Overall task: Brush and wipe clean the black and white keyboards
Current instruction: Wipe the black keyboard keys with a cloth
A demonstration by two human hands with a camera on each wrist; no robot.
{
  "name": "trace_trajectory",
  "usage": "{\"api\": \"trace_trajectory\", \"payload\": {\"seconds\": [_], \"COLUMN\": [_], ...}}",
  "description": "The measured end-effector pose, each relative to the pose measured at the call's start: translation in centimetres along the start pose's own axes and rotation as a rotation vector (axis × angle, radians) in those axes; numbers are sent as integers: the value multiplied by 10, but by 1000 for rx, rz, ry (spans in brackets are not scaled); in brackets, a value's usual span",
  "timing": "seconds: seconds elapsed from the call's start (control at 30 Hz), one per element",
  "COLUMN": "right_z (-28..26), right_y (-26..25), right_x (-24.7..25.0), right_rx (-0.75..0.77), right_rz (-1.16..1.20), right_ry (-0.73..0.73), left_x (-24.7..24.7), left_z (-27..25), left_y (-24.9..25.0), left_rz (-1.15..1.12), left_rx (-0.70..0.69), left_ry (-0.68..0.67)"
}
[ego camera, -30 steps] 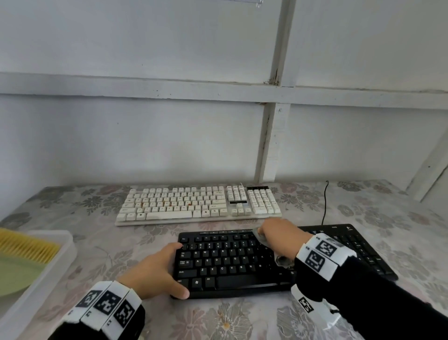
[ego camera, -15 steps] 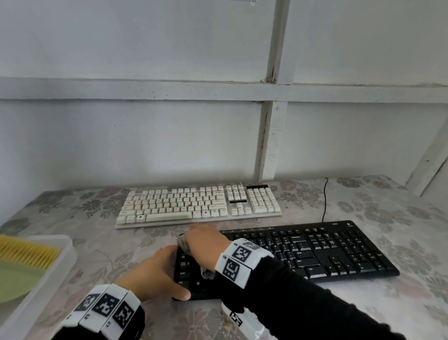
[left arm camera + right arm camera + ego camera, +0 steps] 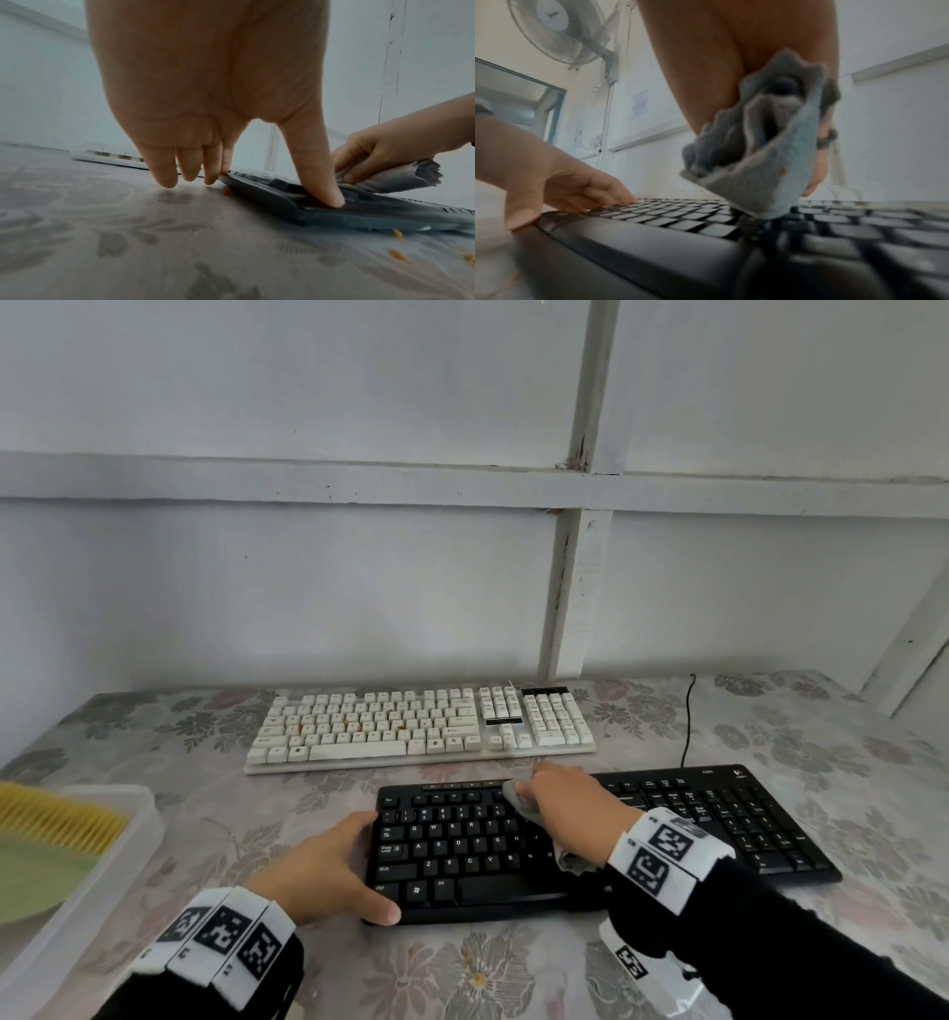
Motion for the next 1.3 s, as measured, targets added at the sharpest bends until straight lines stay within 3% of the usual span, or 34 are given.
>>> {"api": "trace_trajectory", "payload": {"seconds": [0.23, 0.37, 0.47, 0.57, 0.7, 0.93, 1.3], "right_z": [7, 1, 3, 17, 25, 23, 3], "right_y": [23, -13, -60, -98, -116, -75, 26], "right_x": [6, 17, 20, 11, 1, -4, 9], "right_rx": [-231, -97, 60, 144, 209, 131, -136], "right_rz": [56, 248, 301, 237, 39, 5, 70], "right_ry": [-145, -77, -105, -173, -98, -80, -77], "left_x": [0, -1, -2, 0, 2, -2, -3], "left_z": [5, 7, 8, 10, 12, 13, 15], "left_y": [-6, -7, -6, -10, -13, -10, -15], "left_rz": [2, -10, -31, -74, -45, -42, -27], "left_rx": [11, -2, -9, -7, 14, -6, -19], "left_ry": [-5, -12, -16, -22, -12, -8, -15]}}
Point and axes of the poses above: each hand's wrist, its own z-axis towards the middle knuckle, its own x-axis out of the back of the hand, y = z × x, the point moved 3 cm from there along z, towards the middle knuckle, and after that the axes turned 9 degrees about -x, right-handed, at the moved point
